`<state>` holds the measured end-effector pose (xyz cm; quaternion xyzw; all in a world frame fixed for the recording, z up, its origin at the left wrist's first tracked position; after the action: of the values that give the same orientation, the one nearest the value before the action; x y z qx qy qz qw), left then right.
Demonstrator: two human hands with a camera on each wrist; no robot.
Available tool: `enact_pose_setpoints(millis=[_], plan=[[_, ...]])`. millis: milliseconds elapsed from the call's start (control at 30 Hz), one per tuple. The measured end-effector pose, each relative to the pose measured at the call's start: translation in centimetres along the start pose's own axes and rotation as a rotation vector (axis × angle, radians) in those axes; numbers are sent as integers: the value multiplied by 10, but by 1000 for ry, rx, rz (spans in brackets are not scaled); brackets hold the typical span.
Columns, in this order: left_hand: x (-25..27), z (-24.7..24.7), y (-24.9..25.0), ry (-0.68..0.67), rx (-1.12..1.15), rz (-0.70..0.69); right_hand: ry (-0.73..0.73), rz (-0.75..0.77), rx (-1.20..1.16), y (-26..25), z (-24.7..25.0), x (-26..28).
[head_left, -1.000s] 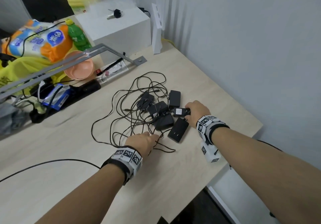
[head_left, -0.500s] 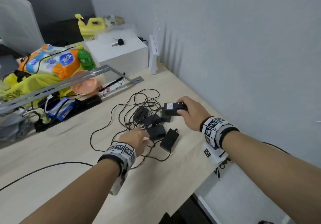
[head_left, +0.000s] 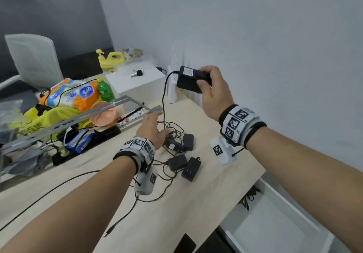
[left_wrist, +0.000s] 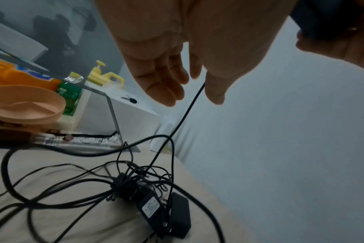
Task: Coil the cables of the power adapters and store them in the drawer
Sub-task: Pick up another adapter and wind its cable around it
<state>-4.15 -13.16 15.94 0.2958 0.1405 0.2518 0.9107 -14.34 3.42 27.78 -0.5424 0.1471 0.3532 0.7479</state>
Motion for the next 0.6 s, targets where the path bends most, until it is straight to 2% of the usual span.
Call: enact_pose_setpoints(millis=[167,233,300,367,433,500,600], plan=[[-3,-7,5,-124,0,-14,134,40,-154,-30,8,-23],[-1,-16,-8,-169,-18,42,179,41,-232,-35,11,-27],[5,-17,-27,-182,-54,158,241,-10,-292,-33,16,-28],[7,-1,-43,-51,-27,265,279,-105,-276,-17,16,-27],[4,21,-50,100,11,289,259,-220,-172,7,13,-19],[-5,39,-49,232,136,278,180,-327,-56,32,4,-4],[-12,69,-40,360,407,258,-29,-505,1,53,-19,26]])
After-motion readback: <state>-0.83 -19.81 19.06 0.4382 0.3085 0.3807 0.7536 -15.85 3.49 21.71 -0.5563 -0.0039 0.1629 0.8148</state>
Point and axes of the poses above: each hand's wrist, its own x-axis away from the middle knuckle, its own z-axis out of the back of the hand, y = z × x, the point moved 6 cm from there along -x, towards the middle knuckle, and after that the axes turned 3 degrees about y, right-handed, at the moved point
